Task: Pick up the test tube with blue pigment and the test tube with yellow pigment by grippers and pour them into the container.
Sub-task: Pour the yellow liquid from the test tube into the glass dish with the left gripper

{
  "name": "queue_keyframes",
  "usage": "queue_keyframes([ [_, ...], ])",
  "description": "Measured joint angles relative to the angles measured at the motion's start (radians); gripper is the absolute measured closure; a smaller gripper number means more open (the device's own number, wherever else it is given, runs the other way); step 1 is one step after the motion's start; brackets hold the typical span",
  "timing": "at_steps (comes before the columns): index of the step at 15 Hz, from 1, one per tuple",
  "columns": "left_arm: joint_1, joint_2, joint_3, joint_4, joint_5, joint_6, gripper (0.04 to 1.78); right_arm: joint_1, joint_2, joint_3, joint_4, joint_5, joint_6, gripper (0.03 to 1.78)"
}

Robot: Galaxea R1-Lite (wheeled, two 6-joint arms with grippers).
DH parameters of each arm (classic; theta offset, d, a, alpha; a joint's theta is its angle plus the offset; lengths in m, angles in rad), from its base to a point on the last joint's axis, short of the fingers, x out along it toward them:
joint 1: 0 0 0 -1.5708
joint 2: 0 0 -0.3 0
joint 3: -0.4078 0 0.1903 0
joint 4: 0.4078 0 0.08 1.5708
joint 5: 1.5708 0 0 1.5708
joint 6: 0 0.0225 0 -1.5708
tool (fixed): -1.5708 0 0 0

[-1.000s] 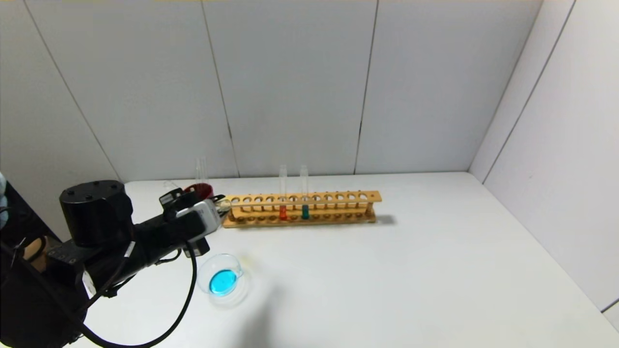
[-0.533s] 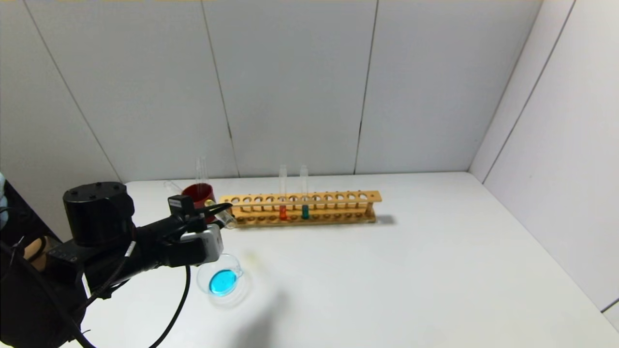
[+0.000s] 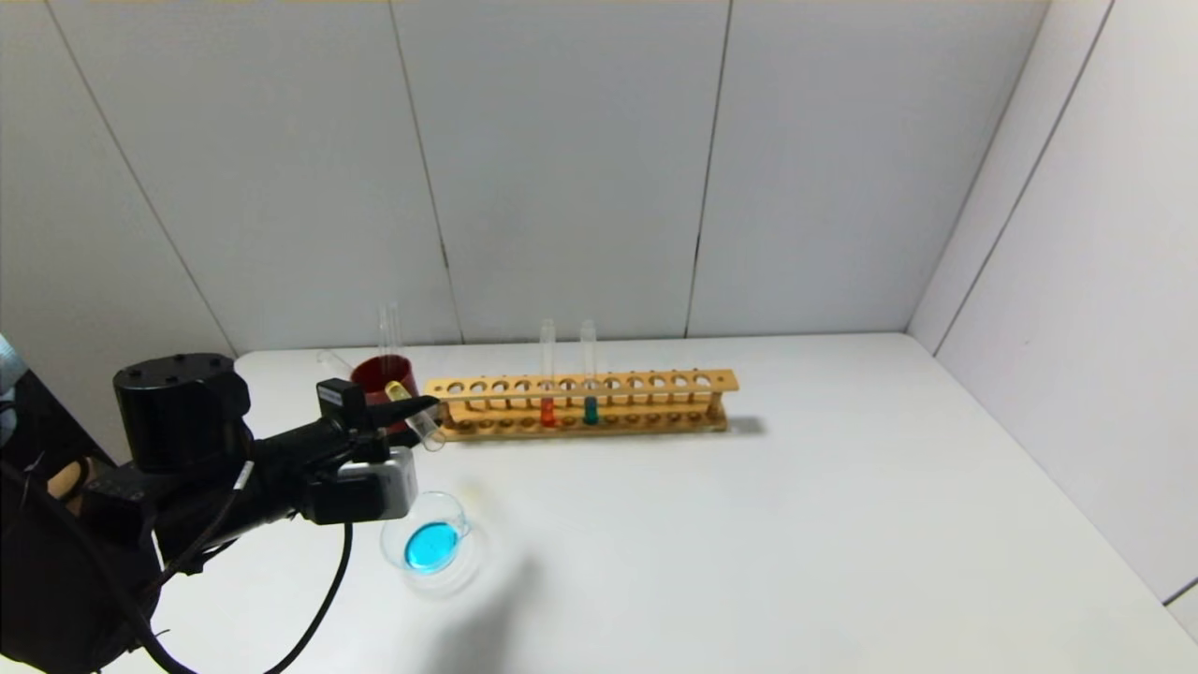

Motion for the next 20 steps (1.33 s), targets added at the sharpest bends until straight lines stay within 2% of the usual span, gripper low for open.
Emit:
queue_keyframes([
  [5,0.09,0.031,-0.032,0.0,-0.134,0.149,1.51,0.0,0.0,0.0,0.0,0.0,0.0,0.06],
  [13,0.104,0.077,-0.062,0.001,-0.145,0.221,1.51,0.0,0.0,0.0,0.0,0.0,0.0,0.06],
  [17,0.107,0.09,-0.078,-0.001,-0.195,0.249,1.51,0.0,0.0,0.0,0.0,0.0,0.0,0.06],
  [20,0.139,0.095,-0.083,-0.001,-0.259,0.305,1.51,0.0,0.0,0.0,0.0,0.0,0.0,0.06],
])
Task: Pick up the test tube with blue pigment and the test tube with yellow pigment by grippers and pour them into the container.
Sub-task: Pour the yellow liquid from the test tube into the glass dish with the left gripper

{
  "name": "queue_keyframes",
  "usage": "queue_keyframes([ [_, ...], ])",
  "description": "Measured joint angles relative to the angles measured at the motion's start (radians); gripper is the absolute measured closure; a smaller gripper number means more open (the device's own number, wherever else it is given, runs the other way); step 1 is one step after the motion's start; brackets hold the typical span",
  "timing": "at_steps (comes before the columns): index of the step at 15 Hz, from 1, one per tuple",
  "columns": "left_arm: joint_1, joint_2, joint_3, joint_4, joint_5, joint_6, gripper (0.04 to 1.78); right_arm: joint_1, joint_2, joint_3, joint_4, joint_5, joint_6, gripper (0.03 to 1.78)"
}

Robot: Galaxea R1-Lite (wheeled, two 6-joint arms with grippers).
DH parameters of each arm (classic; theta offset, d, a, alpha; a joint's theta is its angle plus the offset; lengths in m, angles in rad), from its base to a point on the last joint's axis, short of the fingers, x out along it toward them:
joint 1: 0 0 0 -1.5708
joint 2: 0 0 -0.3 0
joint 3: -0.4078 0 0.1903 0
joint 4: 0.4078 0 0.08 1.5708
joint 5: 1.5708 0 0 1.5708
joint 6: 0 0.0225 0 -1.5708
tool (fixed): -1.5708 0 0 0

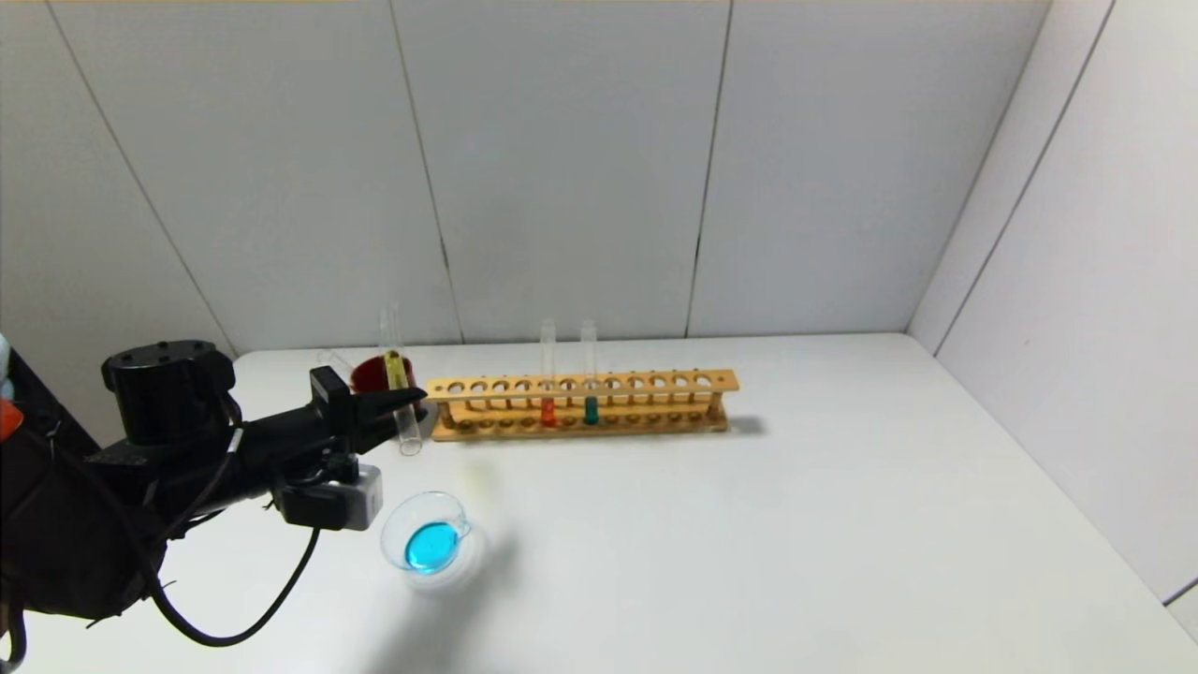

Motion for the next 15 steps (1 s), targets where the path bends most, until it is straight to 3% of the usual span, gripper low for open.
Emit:
queue_keyframes([
  [4,0.046,0.012,-0.012,0.002,-0.09,0.104,1.51,0.0,0.0,0.0,0.0,0.0,0.0,0.06],
  [11,0.049,0.099,-0.094,-0.004,-0.176,0.14,1.51,0.0,0.0,0.0,0.0,0.0,0.0,0.06],
  [15,0.046,0.158,-0.17,-0.006,-0.273,0.148,1.51,0.0,0.0,0.0,0.0,0.0,0.0,0.06],
])
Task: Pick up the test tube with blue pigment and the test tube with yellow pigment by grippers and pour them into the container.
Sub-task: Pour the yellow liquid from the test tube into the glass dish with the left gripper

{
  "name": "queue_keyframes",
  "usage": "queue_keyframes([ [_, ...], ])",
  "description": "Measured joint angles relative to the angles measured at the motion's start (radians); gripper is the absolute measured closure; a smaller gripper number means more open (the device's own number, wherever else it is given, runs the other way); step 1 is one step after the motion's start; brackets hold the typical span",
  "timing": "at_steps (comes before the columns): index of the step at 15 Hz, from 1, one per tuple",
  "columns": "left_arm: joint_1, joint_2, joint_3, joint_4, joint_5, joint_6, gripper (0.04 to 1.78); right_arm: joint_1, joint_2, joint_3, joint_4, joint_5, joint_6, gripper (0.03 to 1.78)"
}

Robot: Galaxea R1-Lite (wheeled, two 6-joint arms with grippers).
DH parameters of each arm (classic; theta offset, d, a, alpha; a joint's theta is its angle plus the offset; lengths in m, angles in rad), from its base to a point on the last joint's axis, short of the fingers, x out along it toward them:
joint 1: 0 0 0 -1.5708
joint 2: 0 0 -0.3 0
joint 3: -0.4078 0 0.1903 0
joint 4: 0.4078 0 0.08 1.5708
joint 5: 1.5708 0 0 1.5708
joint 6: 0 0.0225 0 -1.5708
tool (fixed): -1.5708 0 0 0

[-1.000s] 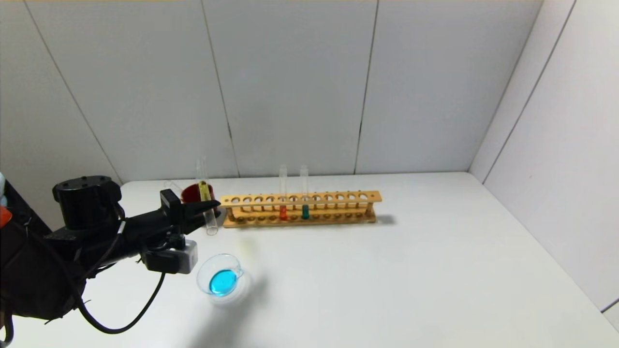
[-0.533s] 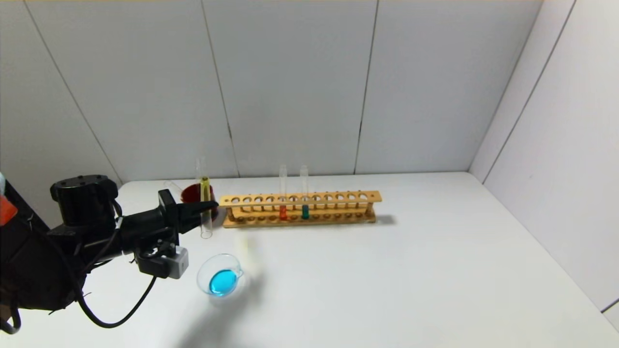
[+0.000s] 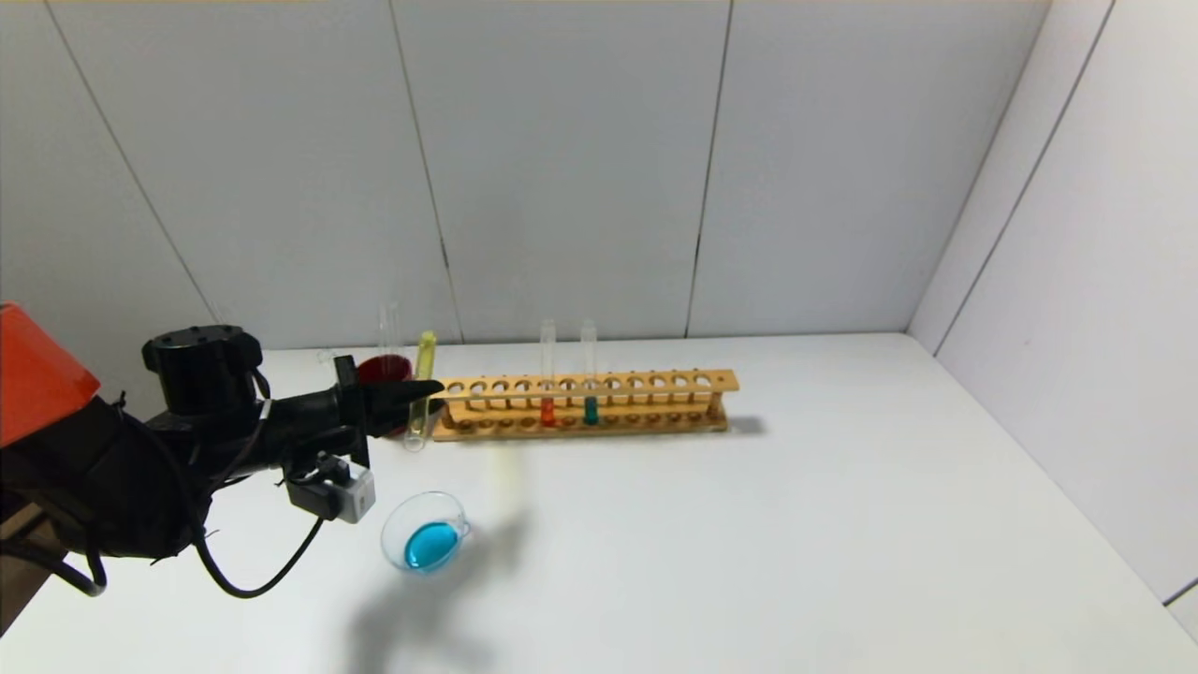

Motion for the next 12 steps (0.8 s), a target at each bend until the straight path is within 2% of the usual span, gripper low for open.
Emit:
queue_keyframes([
  [12,0.032,0.033,-0.019,-0.017,-0.014,0.069,1.51,0.0,0.0,0.0,0.0,0.0,0.0,0.06],
])
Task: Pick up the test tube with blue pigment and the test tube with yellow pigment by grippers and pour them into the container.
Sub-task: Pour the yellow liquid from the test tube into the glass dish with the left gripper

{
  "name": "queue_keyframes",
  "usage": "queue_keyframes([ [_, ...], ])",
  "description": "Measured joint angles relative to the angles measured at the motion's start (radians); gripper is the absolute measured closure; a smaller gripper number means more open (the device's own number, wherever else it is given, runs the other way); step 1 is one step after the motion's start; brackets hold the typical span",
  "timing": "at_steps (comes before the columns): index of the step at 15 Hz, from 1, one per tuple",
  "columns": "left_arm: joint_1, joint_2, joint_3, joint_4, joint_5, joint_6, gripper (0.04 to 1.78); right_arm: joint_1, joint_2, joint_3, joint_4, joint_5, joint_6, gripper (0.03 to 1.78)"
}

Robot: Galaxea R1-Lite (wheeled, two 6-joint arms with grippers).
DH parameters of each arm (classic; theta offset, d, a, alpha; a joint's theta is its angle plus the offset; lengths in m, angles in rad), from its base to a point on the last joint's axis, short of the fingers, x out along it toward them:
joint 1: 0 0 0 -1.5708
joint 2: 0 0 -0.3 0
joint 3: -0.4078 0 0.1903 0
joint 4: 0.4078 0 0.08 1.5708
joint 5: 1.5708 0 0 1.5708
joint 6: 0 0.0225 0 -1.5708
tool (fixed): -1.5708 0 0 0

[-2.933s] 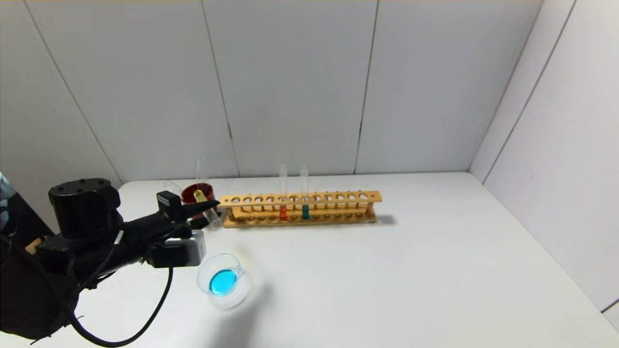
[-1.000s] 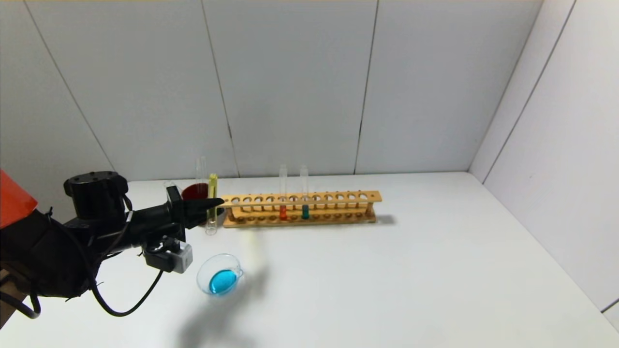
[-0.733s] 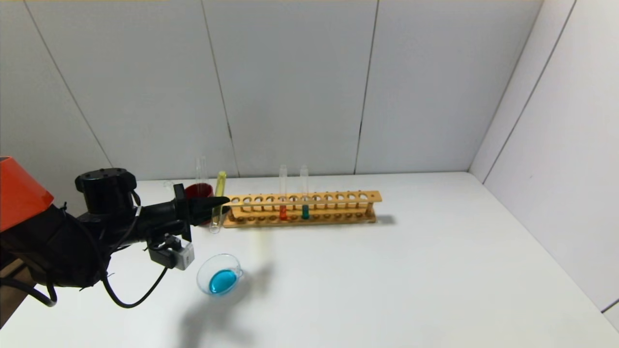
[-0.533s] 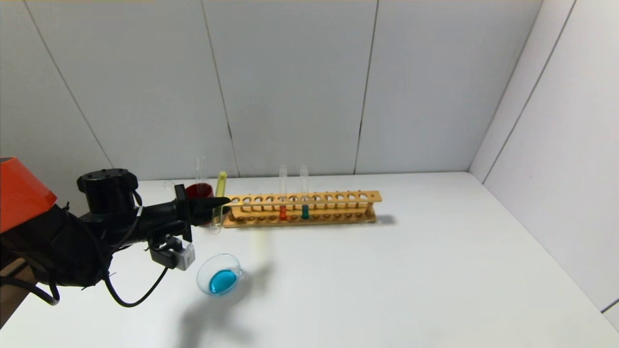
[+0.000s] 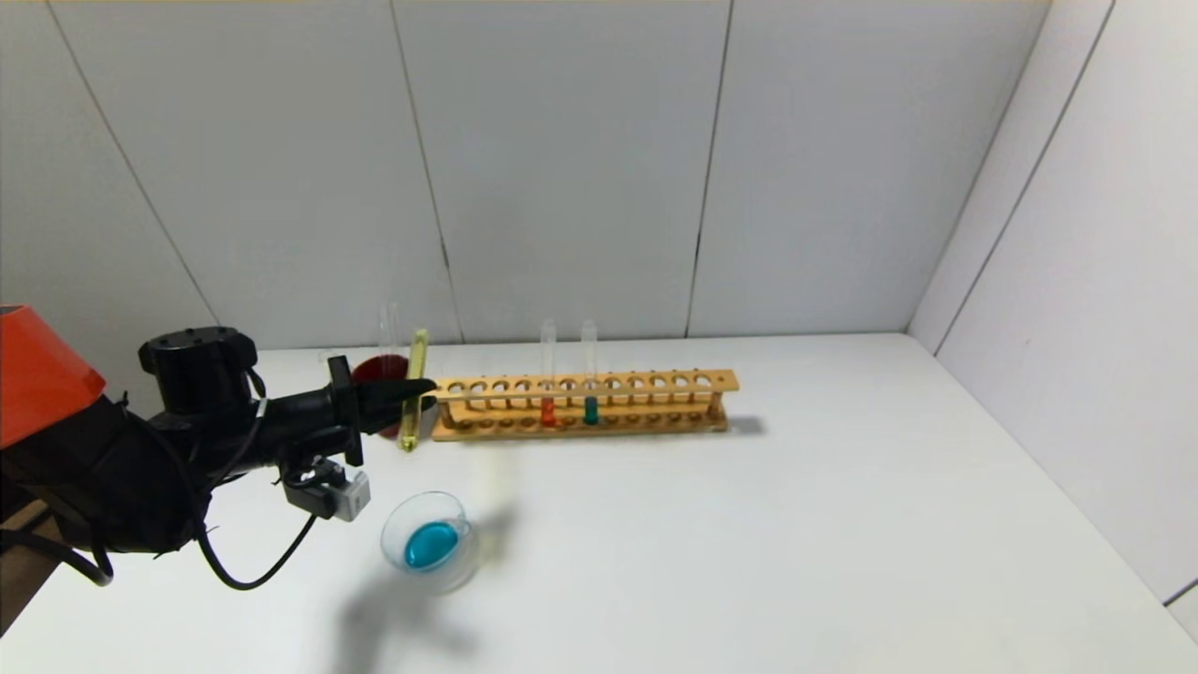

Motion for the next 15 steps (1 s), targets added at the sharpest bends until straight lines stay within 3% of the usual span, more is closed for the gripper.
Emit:
queue_keyframes([
  [15,0.017,0.022,-0.031,-0.03,-0.018,0.031,1.51,0.0,0.0,0.0,0.0,0.0,0.0,0.06],
])
